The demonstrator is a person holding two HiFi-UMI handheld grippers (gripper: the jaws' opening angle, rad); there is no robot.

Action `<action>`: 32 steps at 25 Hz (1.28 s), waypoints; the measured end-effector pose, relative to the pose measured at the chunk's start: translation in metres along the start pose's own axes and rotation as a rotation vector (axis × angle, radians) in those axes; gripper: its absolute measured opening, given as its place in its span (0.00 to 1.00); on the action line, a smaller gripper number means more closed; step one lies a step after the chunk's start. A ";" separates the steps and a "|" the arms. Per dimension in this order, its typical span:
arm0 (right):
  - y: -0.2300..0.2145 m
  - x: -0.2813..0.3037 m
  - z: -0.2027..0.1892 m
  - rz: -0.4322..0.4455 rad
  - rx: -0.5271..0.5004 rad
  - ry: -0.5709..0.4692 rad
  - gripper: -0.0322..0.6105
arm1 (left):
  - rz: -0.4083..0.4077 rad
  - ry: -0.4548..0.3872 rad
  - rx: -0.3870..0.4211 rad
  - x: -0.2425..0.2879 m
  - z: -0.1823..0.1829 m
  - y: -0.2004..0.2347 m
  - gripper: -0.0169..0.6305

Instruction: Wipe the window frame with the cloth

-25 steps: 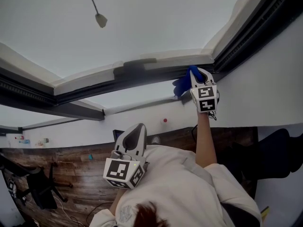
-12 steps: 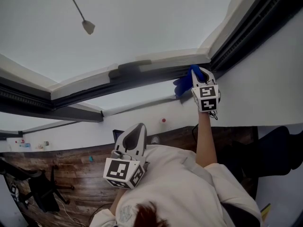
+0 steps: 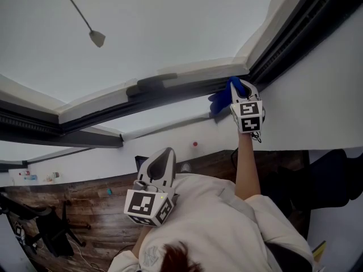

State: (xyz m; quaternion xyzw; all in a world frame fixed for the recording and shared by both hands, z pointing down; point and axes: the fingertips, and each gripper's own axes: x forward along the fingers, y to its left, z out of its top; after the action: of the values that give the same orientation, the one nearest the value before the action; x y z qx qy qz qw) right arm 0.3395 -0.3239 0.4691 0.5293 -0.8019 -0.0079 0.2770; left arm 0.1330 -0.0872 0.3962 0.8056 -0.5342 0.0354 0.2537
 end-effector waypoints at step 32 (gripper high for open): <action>-0.042 -0.003 -0.015 -0.182 -0.163 0.118 0.12 | 0.053 -0.009 -0.005 -0.009 0.004 0.011 0.03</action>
State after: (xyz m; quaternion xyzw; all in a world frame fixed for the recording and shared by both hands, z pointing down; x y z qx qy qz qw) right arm 0.3823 -0.3352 0.4676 0.5753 -0.7296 -0.0669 0.3636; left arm 0.1189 -0.0845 0.3939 0.7907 -0.5566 0.0372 0.2524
